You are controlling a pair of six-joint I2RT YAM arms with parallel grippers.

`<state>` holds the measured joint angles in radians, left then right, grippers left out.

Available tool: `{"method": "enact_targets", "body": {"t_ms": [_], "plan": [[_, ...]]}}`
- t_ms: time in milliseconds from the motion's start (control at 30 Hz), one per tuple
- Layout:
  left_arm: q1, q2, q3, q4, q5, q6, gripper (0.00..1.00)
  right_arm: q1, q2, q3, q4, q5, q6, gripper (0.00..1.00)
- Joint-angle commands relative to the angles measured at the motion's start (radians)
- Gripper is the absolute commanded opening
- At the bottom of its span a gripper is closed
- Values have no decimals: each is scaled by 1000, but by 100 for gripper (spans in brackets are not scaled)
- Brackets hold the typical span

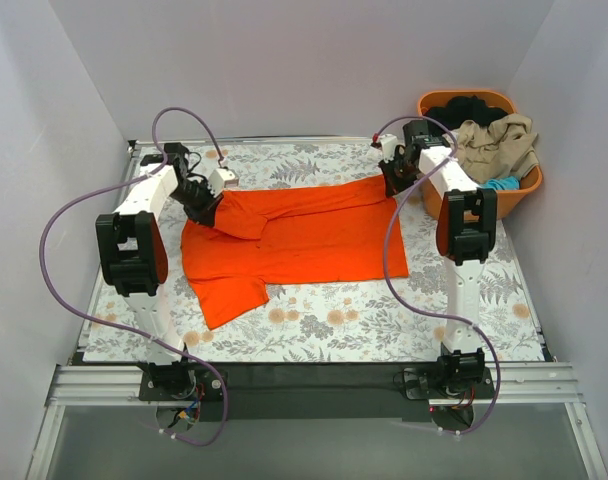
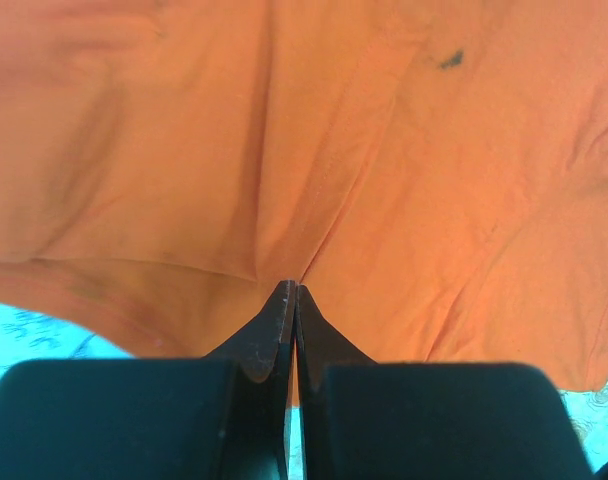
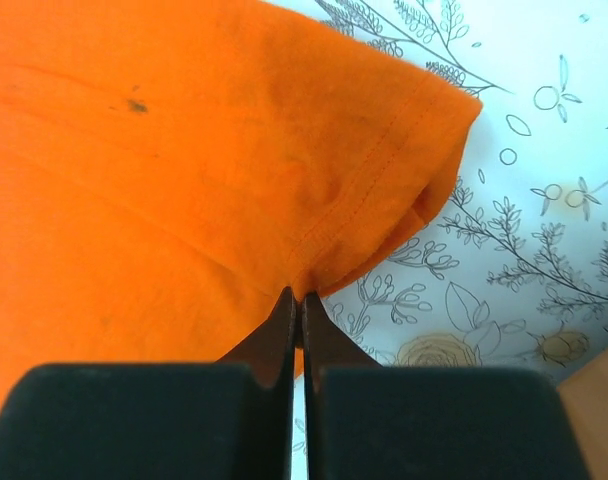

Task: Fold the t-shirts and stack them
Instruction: Fold the tshirt

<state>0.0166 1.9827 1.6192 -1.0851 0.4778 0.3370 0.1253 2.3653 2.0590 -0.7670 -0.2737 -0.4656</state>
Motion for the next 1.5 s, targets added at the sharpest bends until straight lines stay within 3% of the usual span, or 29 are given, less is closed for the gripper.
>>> {"method": "enact_targets", "body": {"t_ms": [0, 433, 467, 567, 633, 767, 1167, 1200, 1267, 1467], "plan": [[6, -30, 73, -28, 5, 7, 0, -3, -103, 26, -31, -38, 12, 1], [66, -21, 61, -41, -10, 36, 0, -10, -107, -56, -41, -13, -8, 3], [66, -21, 51, -33, -10, 33, 0, -9, -88, -48, -41, -6, -8, 20], [65, -4, 28, -1, -10, 17, 0, -9, -40, 4, -43, 17, -4, 29], [62, 16, 25, 4, -5, 4, 0, -7, -21, 39, -45, 19, 4, 24], [56, 16, 7, 20, -1, -3, 0, -6, -21, 40, -45, 2, 8, 3], [54, 18, 4, 28, -7, -12, 0, -7, -18, 73, -48, 16, 21, 1], [52, 18, 4, 28, -8, -13, 0, -7, -15, 82, -49, 19, 22, 5], [54, 15, -1, 30, -8, -9, 0, -7, -18, 67, -51, 21, 16, 32], [52, 24, 7, 30, -10, -13, 0, -7, 6, 50, -58, 22, 13, 33]]}}
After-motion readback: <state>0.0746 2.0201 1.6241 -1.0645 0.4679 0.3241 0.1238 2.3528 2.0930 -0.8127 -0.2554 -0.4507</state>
